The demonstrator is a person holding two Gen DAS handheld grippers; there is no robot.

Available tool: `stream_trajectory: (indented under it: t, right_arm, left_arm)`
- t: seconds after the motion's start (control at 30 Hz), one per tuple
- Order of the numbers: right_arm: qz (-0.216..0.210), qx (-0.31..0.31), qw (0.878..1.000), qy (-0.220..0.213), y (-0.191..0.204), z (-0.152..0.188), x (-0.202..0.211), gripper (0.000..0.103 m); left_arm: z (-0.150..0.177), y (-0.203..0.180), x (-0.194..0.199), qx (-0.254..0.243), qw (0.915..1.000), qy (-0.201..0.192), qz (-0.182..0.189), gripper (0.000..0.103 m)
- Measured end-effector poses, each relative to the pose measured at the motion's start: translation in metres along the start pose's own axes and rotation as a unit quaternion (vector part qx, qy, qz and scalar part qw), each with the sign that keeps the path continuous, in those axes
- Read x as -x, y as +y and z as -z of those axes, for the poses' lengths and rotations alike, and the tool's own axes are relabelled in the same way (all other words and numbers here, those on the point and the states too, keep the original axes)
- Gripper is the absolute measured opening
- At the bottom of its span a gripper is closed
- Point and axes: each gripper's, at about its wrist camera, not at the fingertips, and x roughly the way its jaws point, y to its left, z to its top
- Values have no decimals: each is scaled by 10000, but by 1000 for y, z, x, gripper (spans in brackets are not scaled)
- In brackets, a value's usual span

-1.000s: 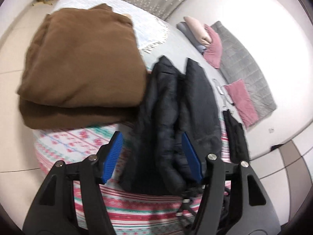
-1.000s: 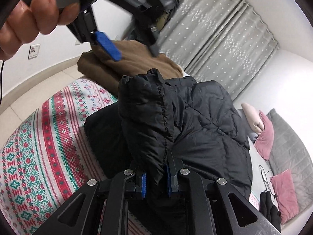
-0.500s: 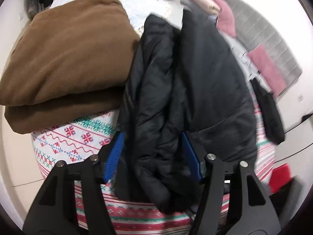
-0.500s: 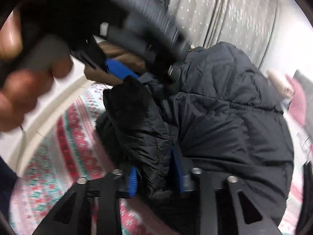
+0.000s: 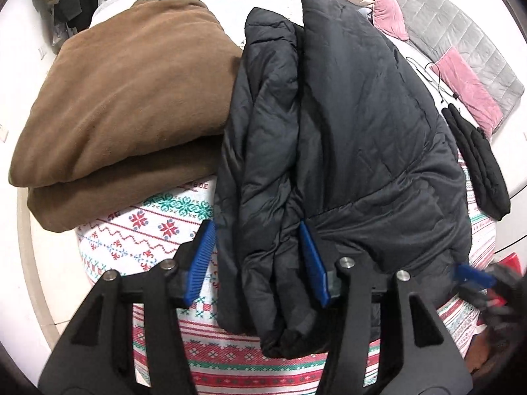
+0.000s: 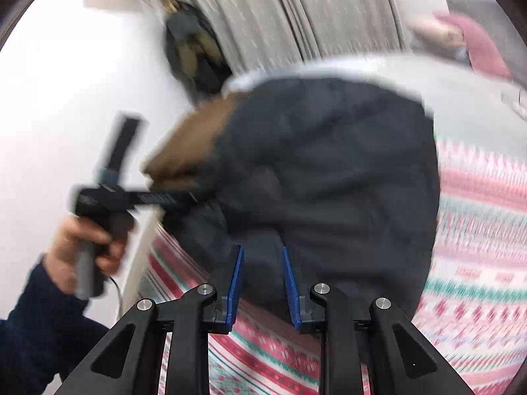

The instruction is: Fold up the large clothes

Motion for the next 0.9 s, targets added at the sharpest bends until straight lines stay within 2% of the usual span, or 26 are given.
stream_trajectory:
  t: [0.07, 0.2, 0.3, 0.37, 0.43, 0.5, 0.53, 0.63, 0.73, 0.9]
  right_arm:
    - [144, -42, 9994, 313, -4, 18, -28, 23]
    - [159, -318, 9986, 399, -13, 29, -56, 23]
    - [215, -256, 9982, 491, -17, 33, -66, 23]
    - [175, -362, 9978, 532, -22, 33, -68, 23]
    - [195, -380, 9976, 541, -23, 34, -68, 22]
    - [266, -341, 9977, 513, -23, 35, -69, 22]
    - [297, -331, 9978, 497, -20, 35, -70, 22]
    - [314, -351, 9978, 469, -18, 37, -74, 23]
    - [279, -397, 9977, 480, -12, 39, -81, 23]
    - [174, -500, 9972, 529, -16, 36, -70, 23]
  left_arm:
    - [0, -2, 0, -45, 10000, 15, -72, 55]
    - [2, -7, -2, -49, 9999, 10, -89, 56]
    - [2, -8, 9, 29, 10000, -33, -74, 57]
    - [2, -12, 30, -8, 9991, -402, -98, 57]
    - [2, -26, 58, -302, 9944, -1011, -34, 57]
    - [4, -43, 73, -581, 9887, -1373, 153, 59]
    - [4, -53, 73, -686, 9875, -1395, 262, 61]
    - [-4, -72, 51, -781, 9913, -1035, 206, 62]
    - [-18, -74, 15, -485, 9965, -672, -57, 62]
    - [-25, -61, -5, 50, 9993, -369, 100, 63]
